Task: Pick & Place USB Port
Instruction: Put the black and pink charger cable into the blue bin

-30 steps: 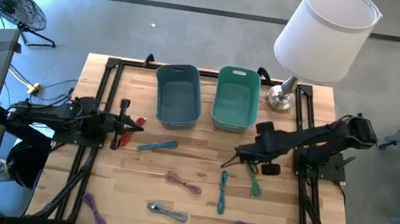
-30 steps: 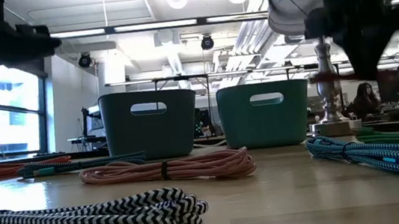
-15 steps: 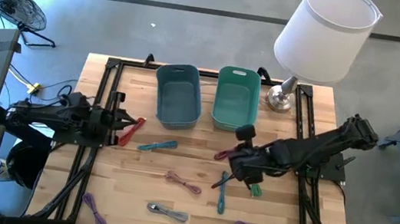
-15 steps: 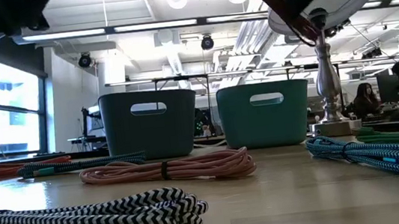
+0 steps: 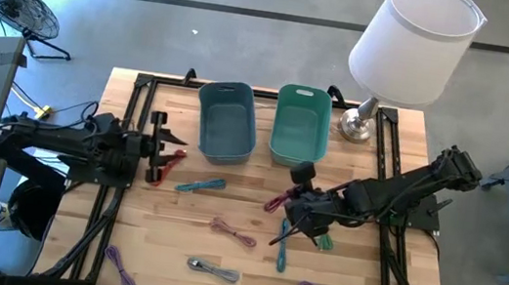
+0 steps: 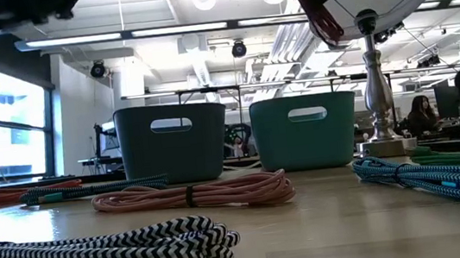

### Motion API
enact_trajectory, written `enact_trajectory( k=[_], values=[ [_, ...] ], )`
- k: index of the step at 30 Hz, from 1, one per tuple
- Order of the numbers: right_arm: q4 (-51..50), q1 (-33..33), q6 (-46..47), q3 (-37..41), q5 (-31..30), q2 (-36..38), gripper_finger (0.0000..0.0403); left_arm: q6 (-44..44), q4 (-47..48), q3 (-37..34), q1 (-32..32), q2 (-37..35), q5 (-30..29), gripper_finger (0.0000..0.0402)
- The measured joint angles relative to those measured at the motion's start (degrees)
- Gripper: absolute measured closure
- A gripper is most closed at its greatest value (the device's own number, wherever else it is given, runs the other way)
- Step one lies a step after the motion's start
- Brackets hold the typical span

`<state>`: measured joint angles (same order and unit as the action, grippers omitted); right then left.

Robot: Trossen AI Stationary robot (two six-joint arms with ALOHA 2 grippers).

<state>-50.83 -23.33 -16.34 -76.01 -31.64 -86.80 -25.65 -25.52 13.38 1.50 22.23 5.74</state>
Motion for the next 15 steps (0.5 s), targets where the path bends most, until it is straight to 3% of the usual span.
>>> enact_trajectory(
  k=[4, 8, 15],
  values=[
    [7.84, 0.79, -7.21, 0.0, -1.35, 0.0, 0.0393, 0.06, -0.17, 5.7, 0.0, 7.43, 2.25, 0.0223],
    [19.84, 1.96, -17.15, 0.0, -1.12, 0.0, 0.0393, 2.35, -0.19, 11.2, 0.0, 15.67, 5.87, 0.0217],
    [33.85, 4.3, -29.74, 0.0, 7.66, 0.0, 0.0393, 5.43, -1.42, 19.67, -0.02, 29.64, 13.13, 0.022]
  ],
)
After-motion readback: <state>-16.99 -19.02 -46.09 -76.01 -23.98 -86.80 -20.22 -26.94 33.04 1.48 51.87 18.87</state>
